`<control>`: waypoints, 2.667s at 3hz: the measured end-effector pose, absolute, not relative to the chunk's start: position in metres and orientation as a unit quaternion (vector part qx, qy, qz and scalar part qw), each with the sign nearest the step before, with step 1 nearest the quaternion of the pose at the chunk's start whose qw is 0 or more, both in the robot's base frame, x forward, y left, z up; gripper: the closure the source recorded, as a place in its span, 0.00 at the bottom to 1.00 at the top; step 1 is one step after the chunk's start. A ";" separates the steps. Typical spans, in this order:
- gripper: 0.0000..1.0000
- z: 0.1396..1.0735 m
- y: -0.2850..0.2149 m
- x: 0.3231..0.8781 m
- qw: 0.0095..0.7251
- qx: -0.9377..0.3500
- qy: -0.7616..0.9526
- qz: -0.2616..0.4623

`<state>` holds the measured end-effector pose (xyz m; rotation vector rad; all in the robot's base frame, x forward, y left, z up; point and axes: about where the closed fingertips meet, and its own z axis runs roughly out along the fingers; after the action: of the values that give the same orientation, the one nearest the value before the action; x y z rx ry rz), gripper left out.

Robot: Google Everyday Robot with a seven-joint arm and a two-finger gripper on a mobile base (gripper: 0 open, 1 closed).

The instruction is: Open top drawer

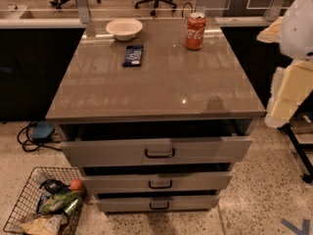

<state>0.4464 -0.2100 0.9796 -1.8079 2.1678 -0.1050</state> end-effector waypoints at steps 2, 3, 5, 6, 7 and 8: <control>0.00 0.920 -0.192 0.433 0.136 -0.685 0.716 0.018; 0.00 0.900 -0.178 0.407 0.140 -0.690 0.710 0.025; 0.00 0.877 -0.158 0.384 0.164 -0.702 0.692 0.033; 0.00 0.857 -0.147 0.389 0.138 -0.709 0.691 0.029; 0.00 0.830 -0.136 0.387 0.113 -0.721 0.684 0.019; 0.00 0.797 -0.123 0.378 0.098 -0.733 0.674 0.013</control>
Offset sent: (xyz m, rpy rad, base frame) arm -0.0415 0.0262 -0.1024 0.0624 0.1625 0.2036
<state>0.3785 -0.1228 0.7972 -2.1683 1.9937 0.0390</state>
